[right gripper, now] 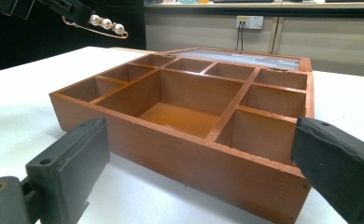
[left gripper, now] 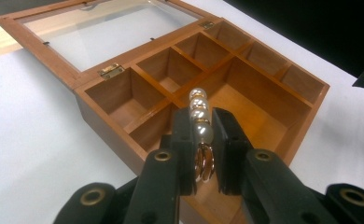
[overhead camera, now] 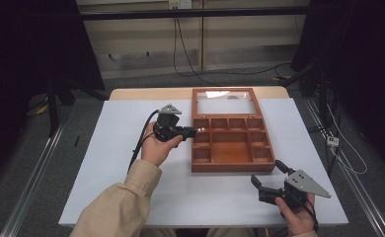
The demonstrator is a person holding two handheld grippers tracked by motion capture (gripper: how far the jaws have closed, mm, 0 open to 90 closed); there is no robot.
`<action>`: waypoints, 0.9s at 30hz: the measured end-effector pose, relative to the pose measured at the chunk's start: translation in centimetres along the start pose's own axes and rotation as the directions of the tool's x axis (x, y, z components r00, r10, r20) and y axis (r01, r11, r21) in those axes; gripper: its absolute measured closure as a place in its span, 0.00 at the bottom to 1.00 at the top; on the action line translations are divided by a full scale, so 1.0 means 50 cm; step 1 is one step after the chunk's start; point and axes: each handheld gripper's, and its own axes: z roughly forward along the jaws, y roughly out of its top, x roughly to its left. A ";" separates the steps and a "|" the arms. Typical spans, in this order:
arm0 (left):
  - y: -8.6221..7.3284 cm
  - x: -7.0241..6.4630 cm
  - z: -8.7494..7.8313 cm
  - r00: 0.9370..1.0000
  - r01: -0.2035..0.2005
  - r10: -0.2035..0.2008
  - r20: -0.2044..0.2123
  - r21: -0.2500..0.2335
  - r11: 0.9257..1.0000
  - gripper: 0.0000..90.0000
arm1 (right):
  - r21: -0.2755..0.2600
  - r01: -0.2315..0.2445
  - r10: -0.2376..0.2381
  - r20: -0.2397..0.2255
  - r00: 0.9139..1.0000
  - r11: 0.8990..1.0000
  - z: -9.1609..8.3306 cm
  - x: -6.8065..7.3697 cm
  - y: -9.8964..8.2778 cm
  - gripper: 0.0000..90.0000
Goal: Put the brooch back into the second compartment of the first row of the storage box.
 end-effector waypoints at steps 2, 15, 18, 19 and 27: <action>0.003 0.001 0.003 1.000 -0.002 0.002 -0.002 0.002 1.000 0.89 | 0.000 0.001 -0.001 0.000 1.000 1.000 0.000 0.000 0.000 0.05; 0.017 0.007 0.022 1.000 0.005 -0.005 -0.021 0.000 1.000 0.89 | 0.000 0.002 -0.002 -0.002 1.000 1.000 0.000 0.000 0.000 0.05; 0.020 0.009 0.026 1.000 0.005 -0.005 -0.027 0.002 1.000 0.89 | 0.000 0.001 -0.001 -0.002 1.000 1.000 0.000 0.000 0.000 0.05; 0.021 0.010 0.027 1.000 0.004 -0.004 -0.027 0.000 1.000 0.89 | -0.001 0.002 -0.002 -0.002 1.000 1.000 0.000 0.000 0.000 0.05; 0.031 0.013 0.039 1.000 0.005 -0.005 -0.026 0.005 1.000 0.89 | 0.000 0.003 -0.003 -0.004 1.000 1.000 0.000 0.000 -0.001 0.05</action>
